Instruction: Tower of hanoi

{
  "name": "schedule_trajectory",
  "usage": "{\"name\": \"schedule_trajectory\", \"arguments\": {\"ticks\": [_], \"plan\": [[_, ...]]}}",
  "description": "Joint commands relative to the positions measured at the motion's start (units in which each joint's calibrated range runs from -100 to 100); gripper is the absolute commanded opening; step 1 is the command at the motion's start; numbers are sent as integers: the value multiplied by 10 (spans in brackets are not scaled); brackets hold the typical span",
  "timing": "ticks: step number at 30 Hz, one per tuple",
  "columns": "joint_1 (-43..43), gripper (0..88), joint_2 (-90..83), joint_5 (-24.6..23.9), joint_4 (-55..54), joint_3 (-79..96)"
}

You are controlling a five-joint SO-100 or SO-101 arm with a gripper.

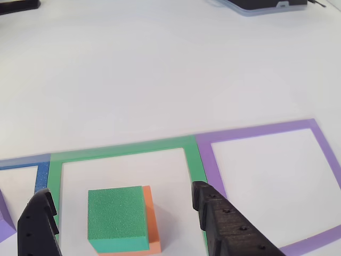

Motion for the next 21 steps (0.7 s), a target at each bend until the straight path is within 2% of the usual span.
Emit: {"name": "schedule_trajectory", "arguments": {"ticks": [1, 6, 9, 14, 21], "plan": [[5, 304, 49, 8, -87, 7], [6, 304, 105, 8, -145, 11], [3, 303, 177, 8, -223, 6], [-4, 300, 237, 8, -254, -15], [-28, 293, 326, 8, -357, -14]]}}
